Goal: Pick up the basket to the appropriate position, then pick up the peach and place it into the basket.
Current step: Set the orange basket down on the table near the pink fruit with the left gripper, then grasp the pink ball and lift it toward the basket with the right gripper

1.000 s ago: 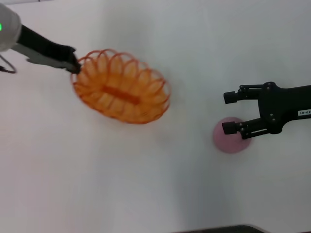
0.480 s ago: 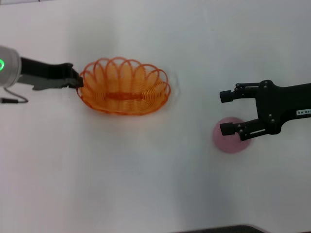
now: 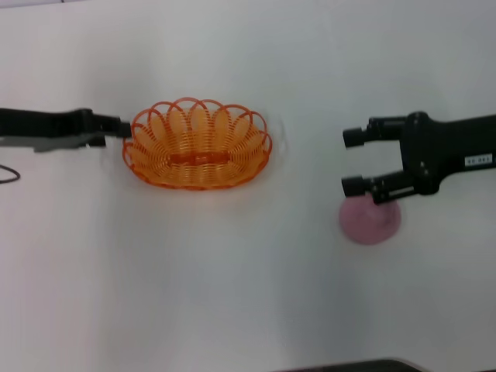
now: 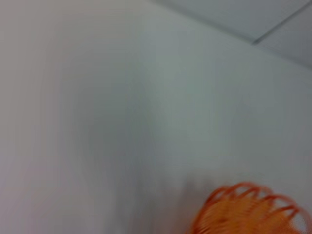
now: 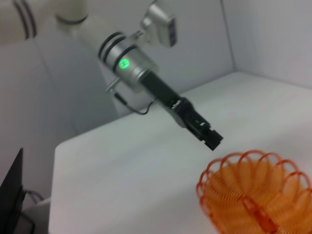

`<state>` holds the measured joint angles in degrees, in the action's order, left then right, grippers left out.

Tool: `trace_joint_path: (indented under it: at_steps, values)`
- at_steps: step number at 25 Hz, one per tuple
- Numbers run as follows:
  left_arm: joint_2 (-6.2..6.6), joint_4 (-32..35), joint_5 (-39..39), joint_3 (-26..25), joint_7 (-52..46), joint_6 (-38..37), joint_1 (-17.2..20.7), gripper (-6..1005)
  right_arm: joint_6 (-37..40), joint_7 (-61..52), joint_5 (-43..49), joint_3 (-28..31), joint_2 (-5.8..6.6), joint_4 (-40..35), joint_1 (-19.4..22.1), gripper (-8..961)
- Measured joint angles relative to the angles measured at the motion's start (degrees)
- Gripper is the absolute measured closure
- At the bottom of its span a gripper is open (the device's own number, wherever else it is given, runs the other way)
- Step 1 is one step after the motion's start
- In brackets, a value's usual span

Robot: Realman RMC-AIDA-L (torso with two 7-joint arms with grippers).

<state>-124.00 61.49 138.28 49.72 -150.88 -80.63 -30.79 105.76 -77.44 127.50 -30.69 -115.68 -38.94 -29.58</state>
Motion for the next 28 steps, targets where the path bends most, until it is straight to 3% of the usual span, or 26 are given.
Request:
trace_joint_path:
  at_steps: [5,8,12,14,20,24,28]
  values:
    - [0.40,-0.5,-13.1,-9.3,20.7,-8.4,2.3,475,-1.1,-3.8,-3.4,2.3,-0.06,0.2,0.1,147]
    - [2.07,-3.8,-19.1,-17.2,38.3,-20.5,2.7,335,-2.5,-6.7,-4.2,3.4,-0.06,0.3,0.3,149]
    - [2.93,-5.2,-18.3,-19.4,48.8,-27.2,3.3,212,-5.7,-11.5,-4.6,4.5,-0.08,0.3,-0.1,153]
    - [2.65,-5.4,-17.0,-19.6,53.7,-27.7,4.5,150,-8.1,-14.1,-5.0,4.9,-0.30,0.3,-0.3,154]
    - [0.17,-8.2,-15.4,-19.4,70.0,-24.3,10.0,150,-11.3,-17.8,-7.6,5.3,-1.01,0.1,-0.3,159]
    - [0.05,-10.5,-13.0,-19.7,72.9,-21.5,11.0,151,-11.4,-19.1,-11.4,5.7,-0.82,-1.6,0.4,162]
    - [0.28,-9.6,-7.2,-19.5,72.8,-23.1,10.2,151,-9.3,-22.9,-13.3,6.0,-0.09,-7.9,0.8,165]
